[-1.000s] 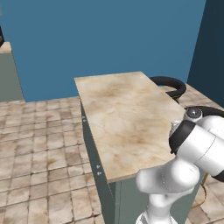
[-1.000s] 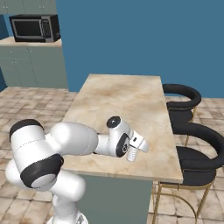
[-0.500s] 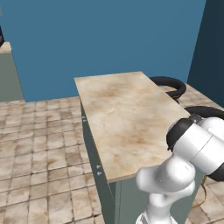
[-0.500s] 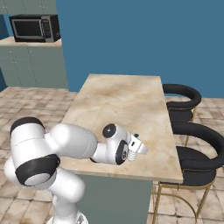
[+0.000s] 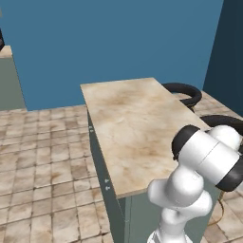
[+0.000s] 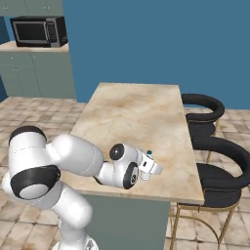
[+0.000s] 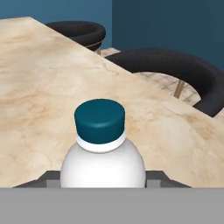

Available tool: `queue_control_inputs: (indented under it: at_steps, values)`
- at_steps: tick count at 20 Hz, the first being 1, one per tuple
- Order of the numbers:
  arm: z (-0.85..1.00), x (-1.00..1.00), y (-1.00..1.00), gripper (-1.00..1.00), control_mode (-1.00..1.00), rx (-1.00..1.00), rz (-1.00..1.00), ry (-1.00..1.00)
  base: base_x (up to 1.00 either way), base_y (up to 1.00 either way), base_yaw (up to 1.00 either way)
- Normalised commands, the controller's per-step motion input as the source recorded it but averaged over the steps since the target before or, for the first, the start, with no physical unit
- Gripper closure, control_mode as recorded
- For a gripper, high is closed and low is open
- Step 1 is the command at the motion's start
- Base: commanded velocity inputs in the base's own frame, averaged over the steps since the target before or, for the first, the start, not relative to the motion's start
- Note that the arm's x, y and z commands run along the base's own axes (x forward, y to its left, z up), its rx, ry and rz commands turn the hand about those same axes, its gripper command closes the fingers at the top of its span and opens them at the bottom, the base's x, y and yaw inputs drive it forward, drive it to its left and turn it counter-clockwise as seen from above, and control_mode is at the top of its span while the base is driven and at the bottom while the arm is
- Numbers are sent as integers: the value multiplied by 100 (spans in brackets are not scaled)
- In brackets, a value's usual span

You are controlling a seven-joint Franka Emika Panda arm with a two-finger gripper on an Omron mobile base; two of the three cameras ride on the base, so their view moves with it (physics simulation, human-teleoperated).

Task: Move the drinks to the dining counter.

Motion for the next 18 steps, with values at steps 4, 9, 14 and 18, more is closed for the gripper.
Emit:
queue_control_inputs:
  at_steps: [4, 9, 14, 18]
  values:
    - [-12, 0, 16, -100, -100, 0, 0, 4, 0, 0, 0]
    - [-1, -3, 10, -100, -100, 0, 0, 2, 0, 0, 0]
    - [0, -14, 2, -100, -100, 0, -1, 0, 0, 0, 0]
    - [15, -9, 0, -100, -100, 0, -4, 4, 0, 0, 0]
